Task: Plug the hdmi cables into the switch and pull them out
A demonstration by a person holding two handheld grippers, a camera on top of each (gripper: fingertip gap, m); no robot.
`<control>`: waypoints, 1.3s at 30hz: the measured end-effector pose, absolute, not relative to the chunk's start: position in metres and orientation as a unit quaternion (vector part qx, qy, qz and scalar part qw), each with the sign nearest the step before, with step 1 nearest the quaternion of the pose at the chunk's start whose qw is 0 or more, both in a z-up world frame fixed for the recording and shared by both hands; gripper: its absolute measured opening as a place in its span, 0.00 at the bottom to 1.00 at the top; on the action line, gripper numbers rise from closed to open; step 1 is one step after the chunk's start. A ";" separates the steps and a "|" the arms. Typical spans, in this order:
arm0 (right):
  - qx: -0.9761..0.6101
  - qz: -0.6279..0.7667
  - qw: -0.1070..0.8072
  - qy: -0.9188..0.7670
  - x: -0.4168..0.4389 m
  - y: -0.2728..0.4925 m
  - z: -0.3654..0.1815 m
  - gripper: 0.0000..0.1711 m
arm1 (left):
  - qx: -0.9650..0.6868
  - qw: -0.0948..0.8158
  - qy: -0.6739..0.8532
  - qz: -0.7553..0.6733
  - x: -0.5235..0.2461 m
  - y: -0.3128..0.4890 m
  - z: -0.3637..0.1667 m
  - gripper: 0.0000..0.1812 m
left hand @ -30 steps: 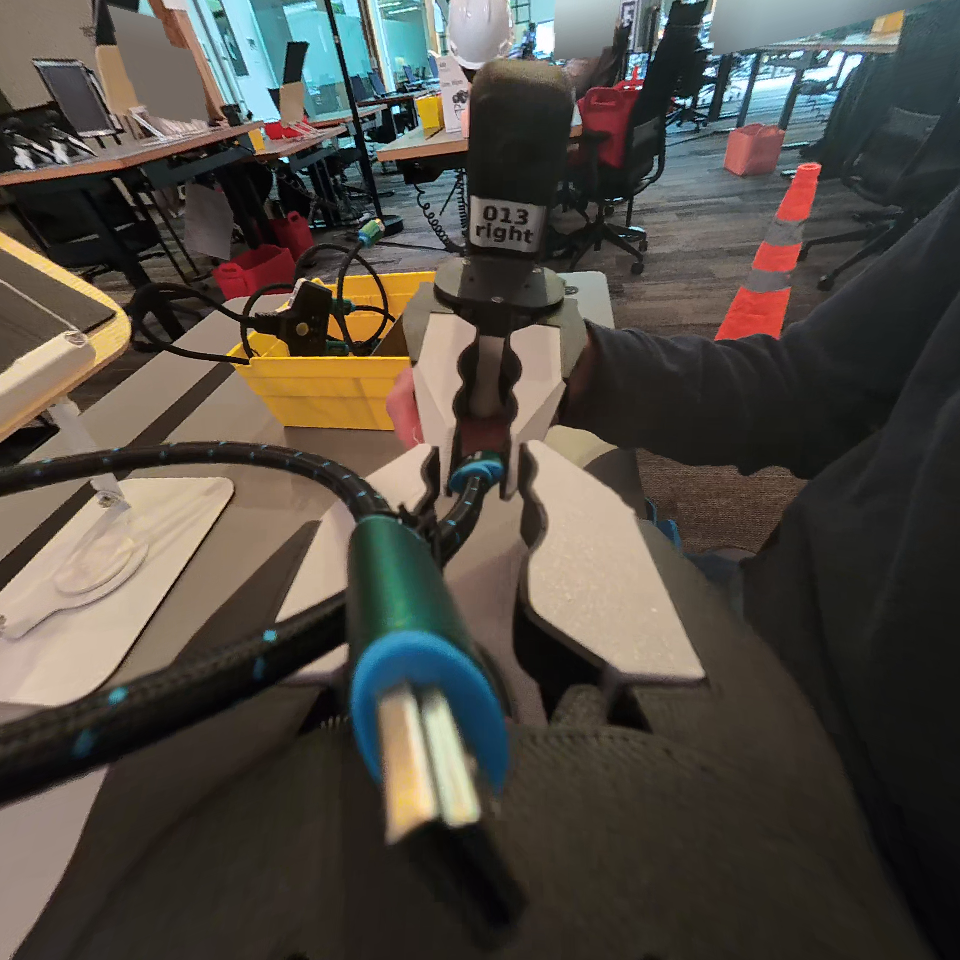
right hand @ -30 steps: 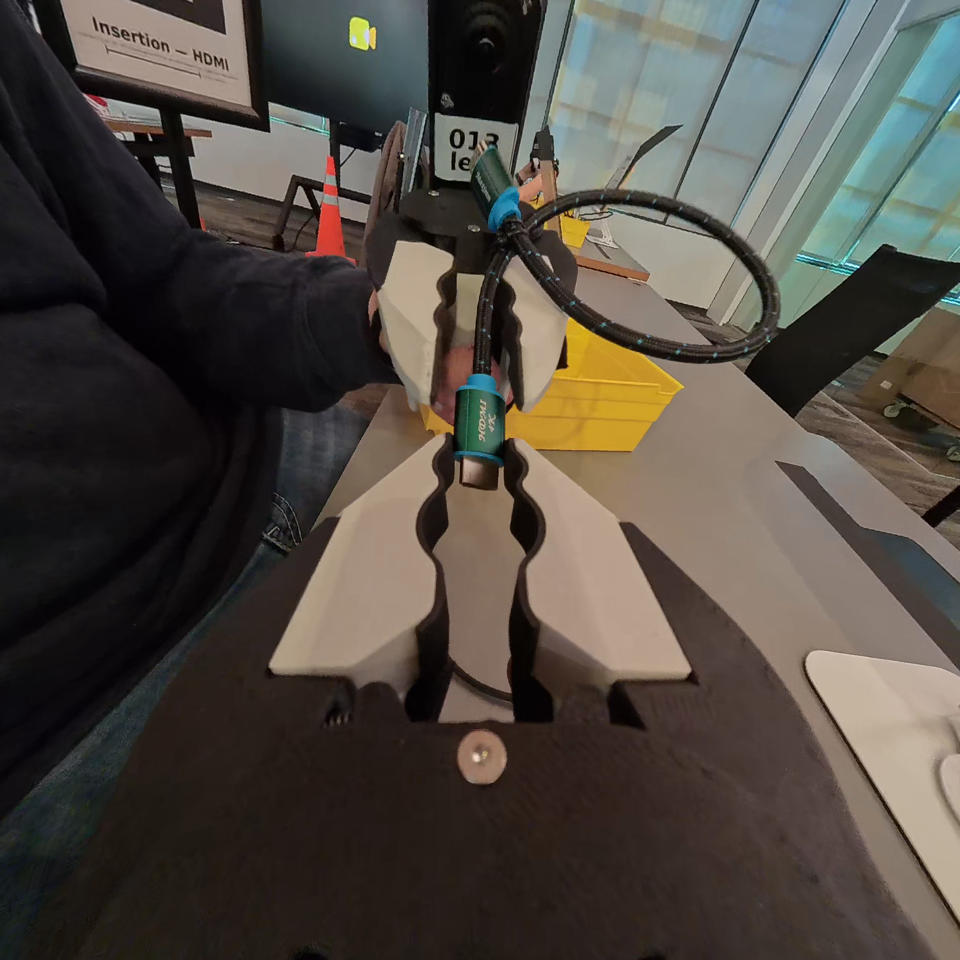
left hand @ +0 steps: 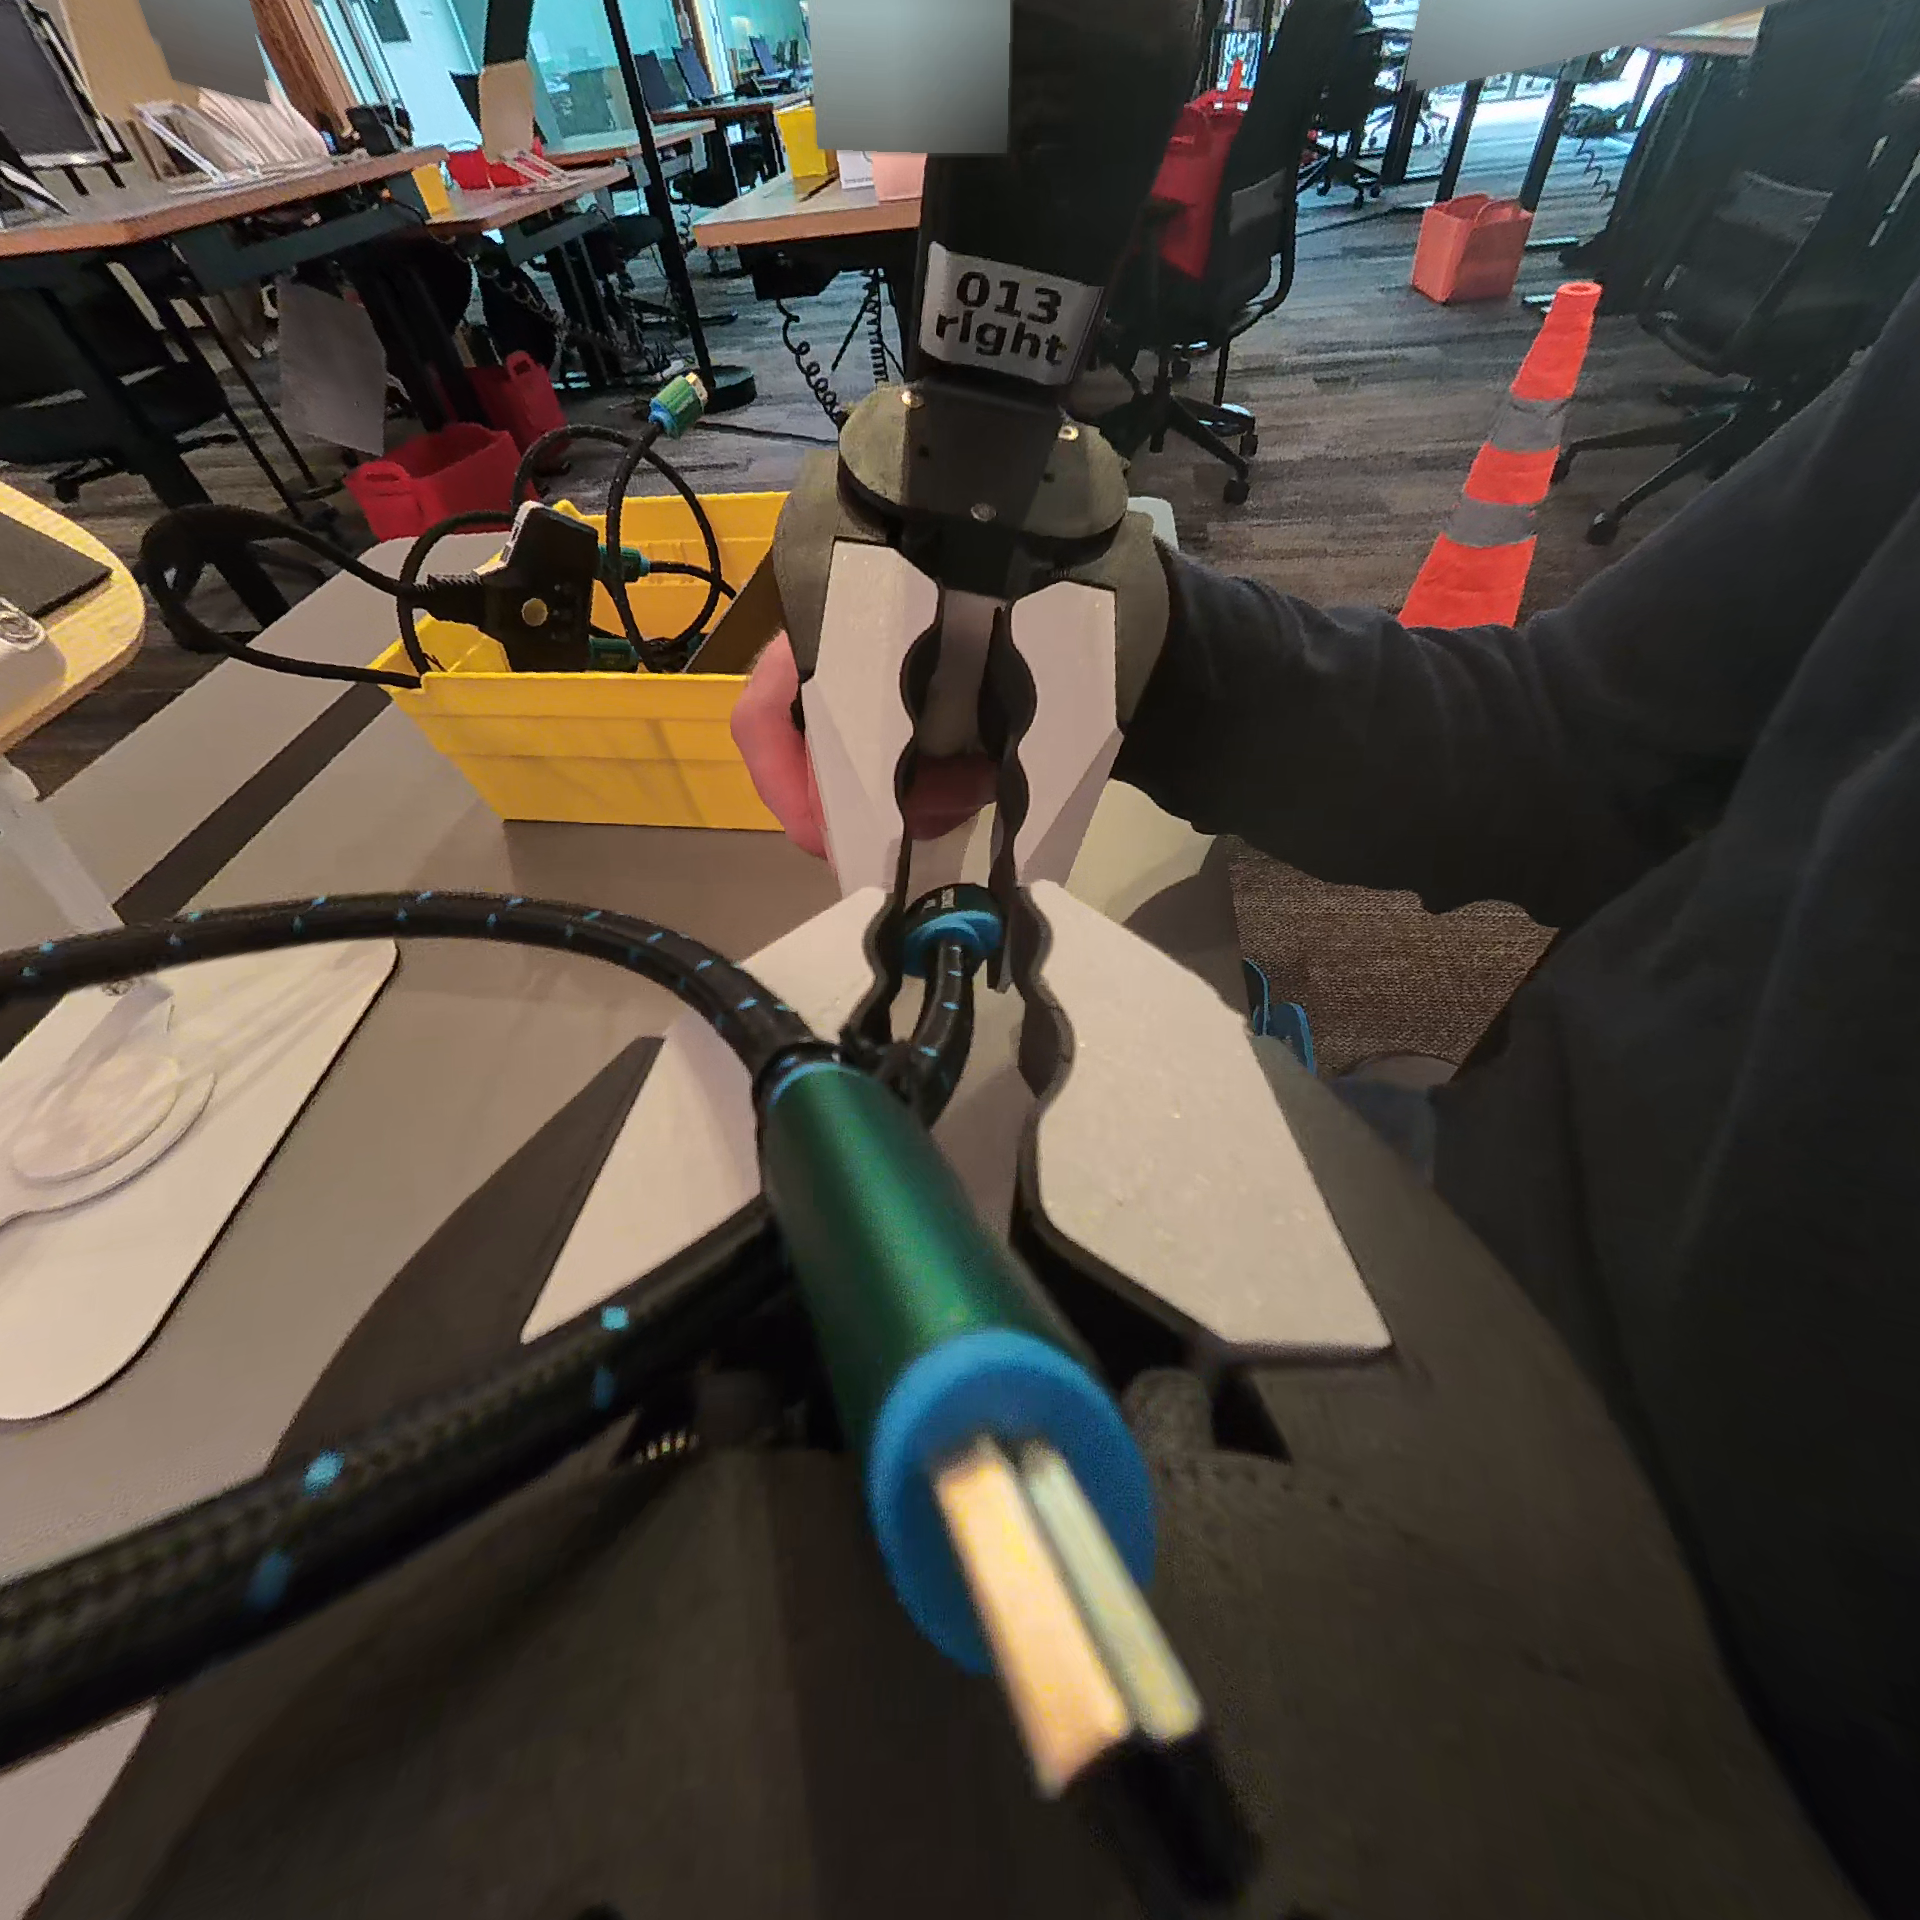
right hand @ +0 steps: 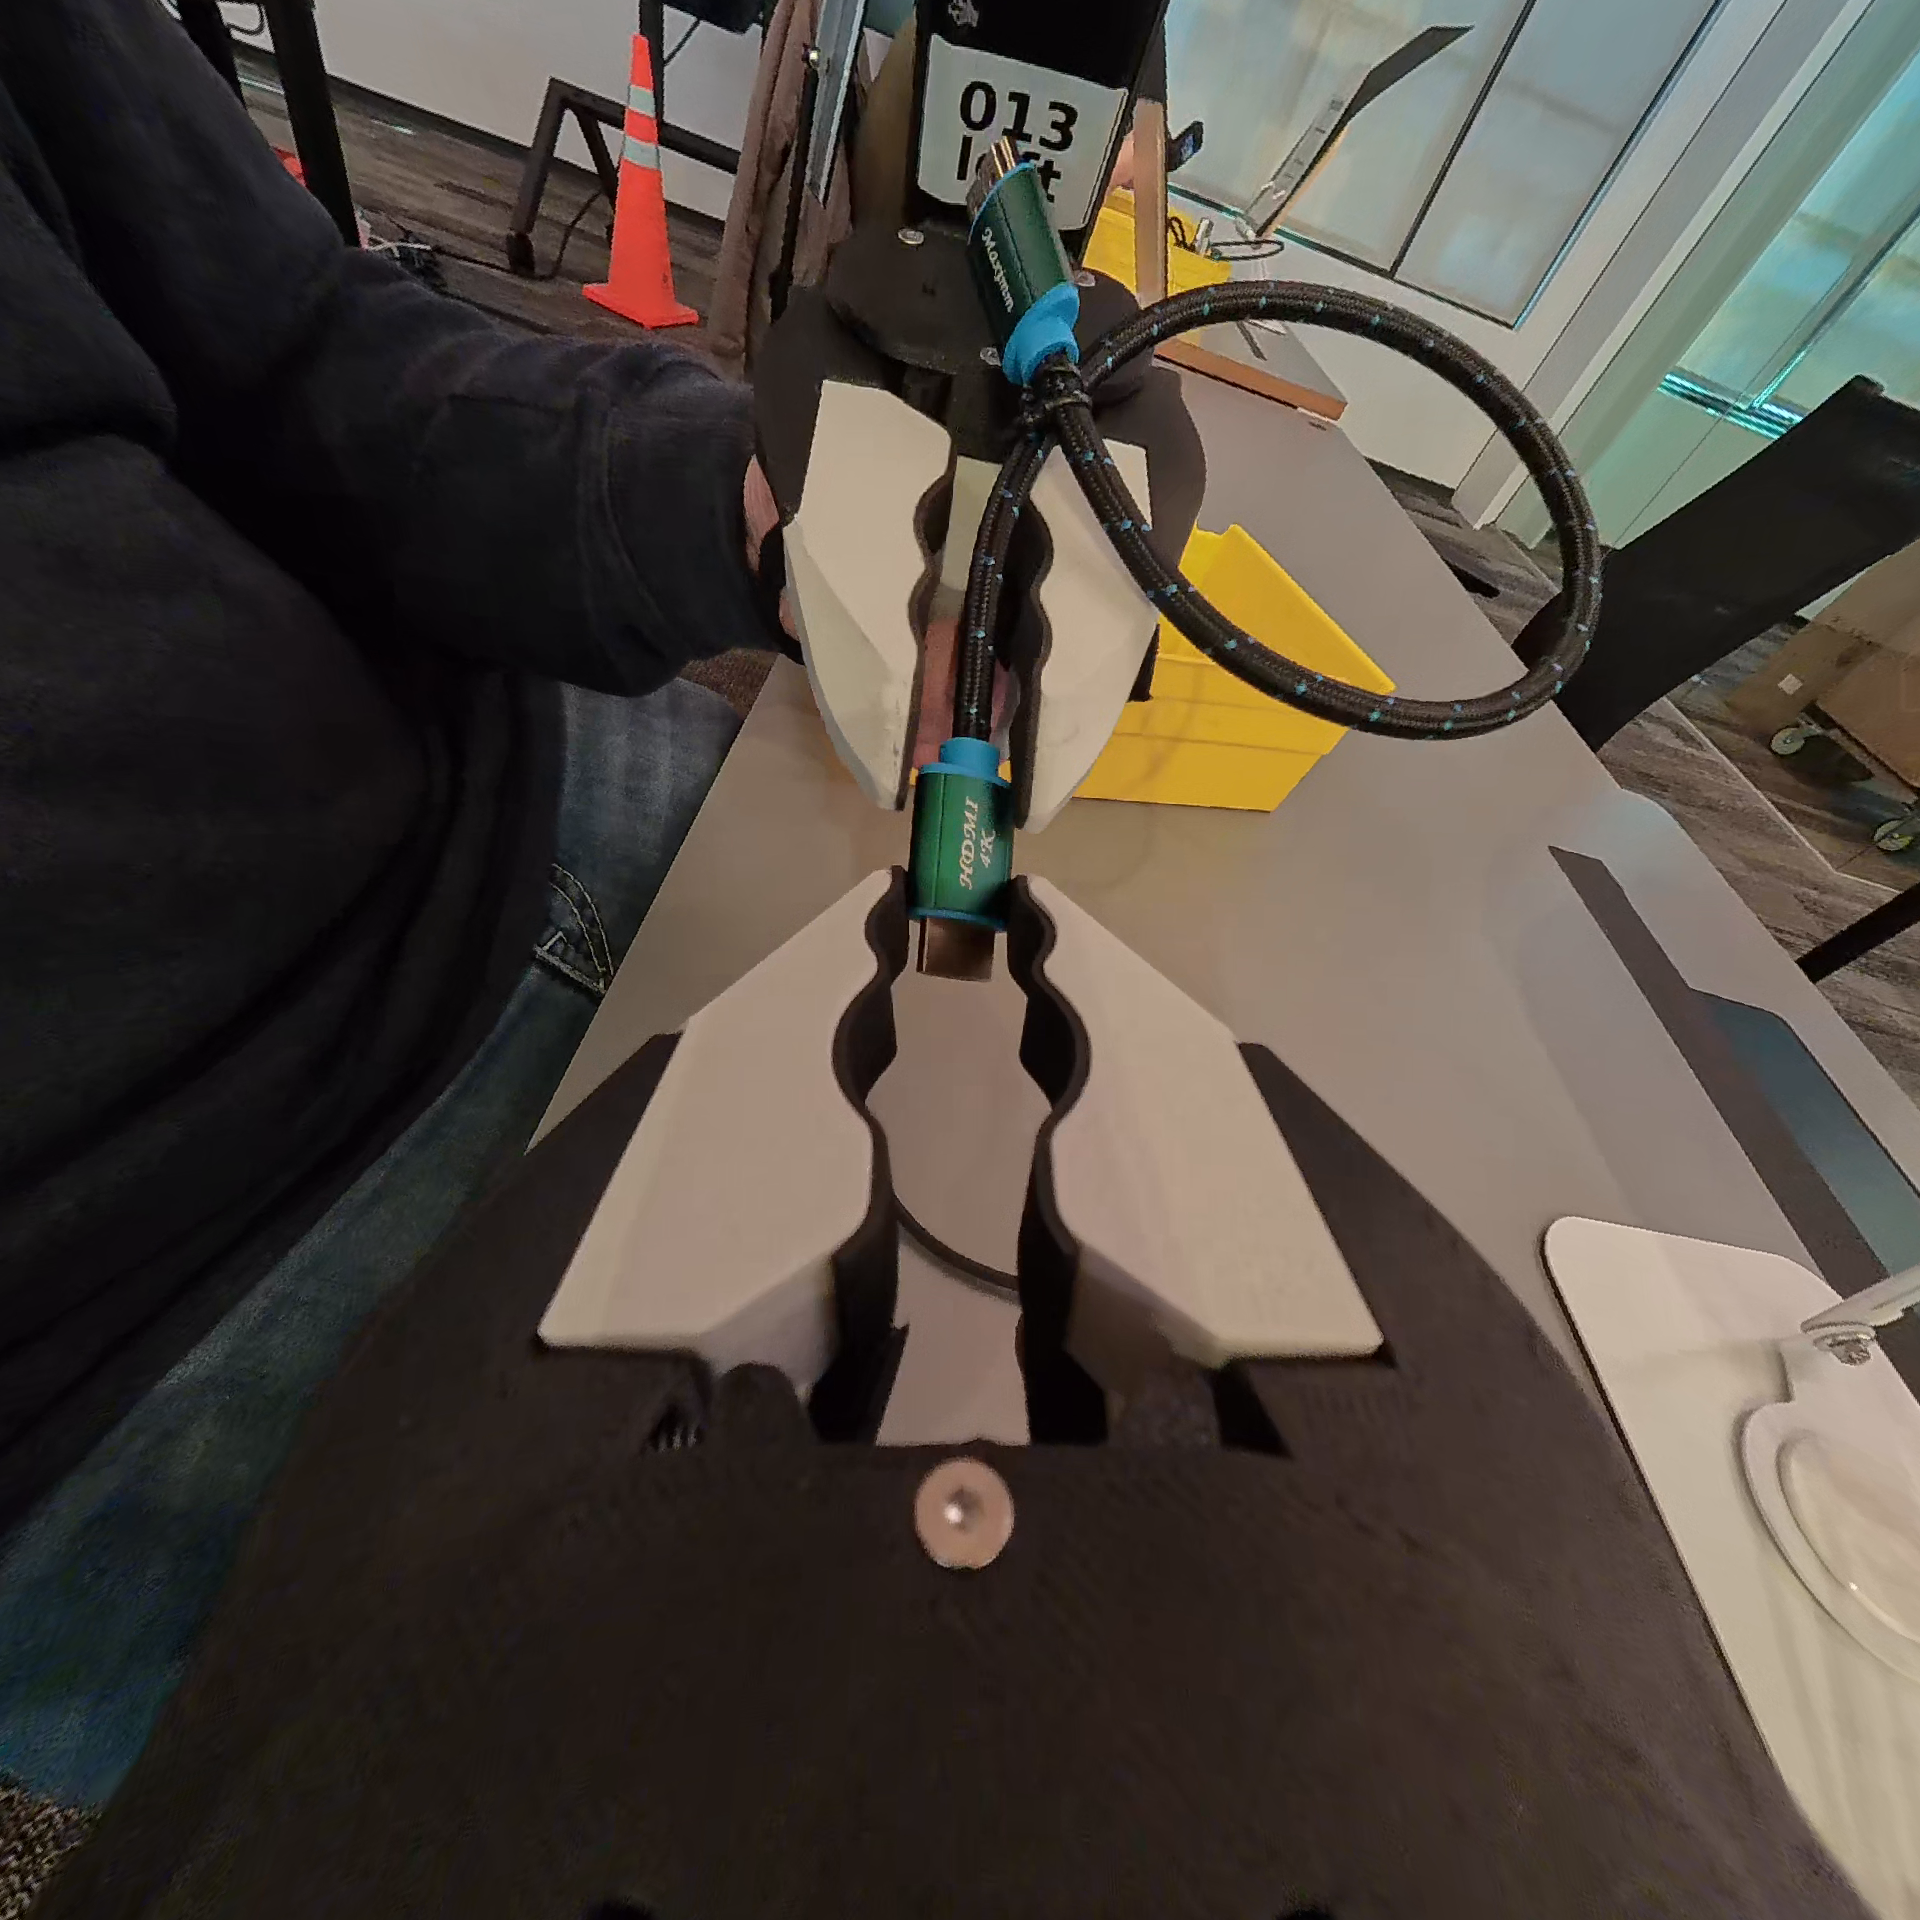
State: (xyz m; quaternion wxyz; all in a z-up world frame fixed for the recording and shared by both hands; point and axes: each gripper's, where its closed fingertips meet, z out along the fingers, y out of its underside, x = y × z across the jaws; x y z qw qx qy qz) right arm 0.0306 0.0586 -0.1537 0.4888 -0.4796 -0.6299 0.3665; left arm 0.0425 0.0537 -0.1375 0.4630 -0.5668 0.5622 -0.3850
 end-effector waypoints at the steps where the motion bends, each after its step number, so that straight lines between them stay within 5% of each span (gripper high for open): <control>1: -0.480 0.365 0.489 -0.630 0.031 0.059 -0.154 0.09 | -0.568 0.464 0.561 -0.384 0.043 0.054 -0.137 0.10; 39: -0.494 0.268 0.510 -0.651 0.041 0.065 -0.156 0.09 | -0.598 0.446 0.542 -0.386 0.051 0.060 -0.148 0.11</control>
